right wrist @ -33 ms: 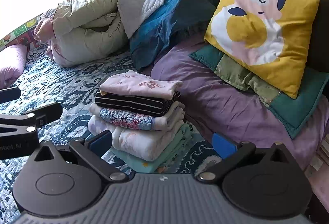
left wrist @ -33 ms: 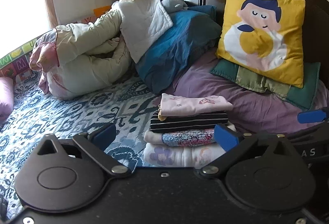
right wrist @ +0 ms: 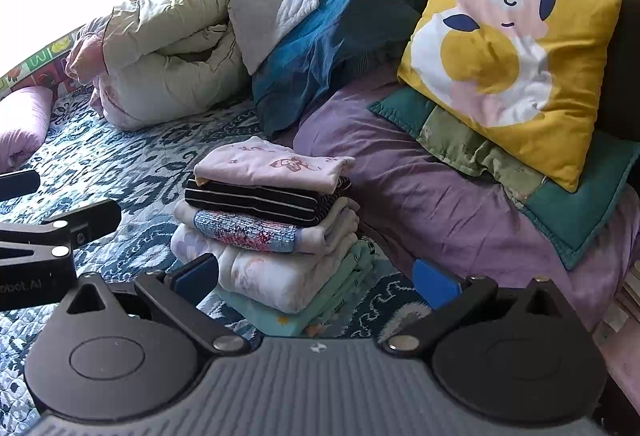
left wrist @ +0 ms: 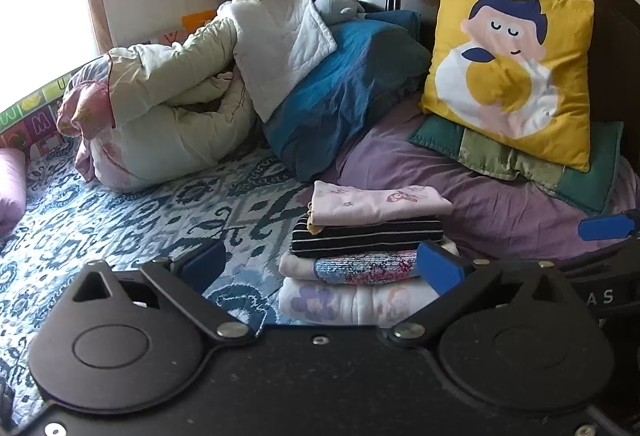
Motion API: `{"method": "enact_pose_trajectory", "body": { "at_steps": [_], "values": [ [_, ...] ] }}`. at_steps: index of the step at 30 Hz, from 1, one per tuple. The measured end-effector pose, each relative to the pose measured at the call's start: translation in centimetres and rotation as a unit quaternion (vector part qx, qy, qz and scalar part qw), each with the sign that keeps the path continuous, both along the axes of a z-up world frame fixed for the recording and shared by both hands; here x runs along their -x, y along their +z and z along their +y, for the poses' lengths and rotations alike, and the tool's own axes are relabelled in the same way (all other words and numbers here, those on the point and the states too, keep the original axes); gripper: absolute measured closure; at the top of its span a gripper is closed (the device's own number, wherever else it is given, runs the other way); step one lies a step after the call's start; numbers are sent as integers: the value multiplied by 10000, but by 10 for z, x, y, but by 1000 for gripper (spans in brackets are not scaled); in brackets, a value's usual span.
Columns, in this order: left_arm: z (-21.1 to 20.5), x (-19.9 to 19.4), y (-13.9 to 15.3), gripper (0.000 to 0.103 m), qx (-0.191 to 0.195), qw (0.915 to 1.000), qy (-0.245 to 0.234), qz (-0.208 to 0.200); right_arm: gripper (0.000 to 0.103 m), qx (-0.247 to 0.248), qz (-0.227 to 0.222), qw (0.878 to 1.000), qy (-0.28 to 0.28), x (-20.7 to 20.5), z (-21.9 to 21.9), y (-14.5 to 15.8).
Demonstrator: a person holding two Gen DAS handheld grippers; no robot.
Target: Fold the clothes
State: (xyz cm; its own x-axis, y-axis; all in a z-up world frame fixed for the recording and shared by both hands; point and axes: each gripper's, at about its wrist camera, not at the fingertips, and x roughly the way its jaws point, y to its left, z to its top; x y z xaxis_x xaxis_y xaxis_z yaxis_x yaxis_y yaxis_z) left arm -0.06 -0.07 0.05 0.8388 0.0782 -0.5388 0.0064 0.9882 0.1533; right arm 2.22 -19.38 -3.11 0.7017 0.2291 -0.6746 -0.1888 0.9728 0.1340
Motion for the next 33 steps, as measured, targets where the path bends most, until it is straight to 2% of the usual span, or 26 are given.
{"method": "enact_pose_trajectory", "body": {
  "at_steps": [5,12,33],
  "values": [
    [6,1,2,0,186,9998,39,13,0,-29,-55,10000,11,2,-3,1],
    [12,5,10,0,205,9998,30,61,0,-4,-13,10000,21,5,-1,5],
    [3,8,3,0,115,9999,48,87,0,2,25,10000,26,12,4,2]
  ]
}}
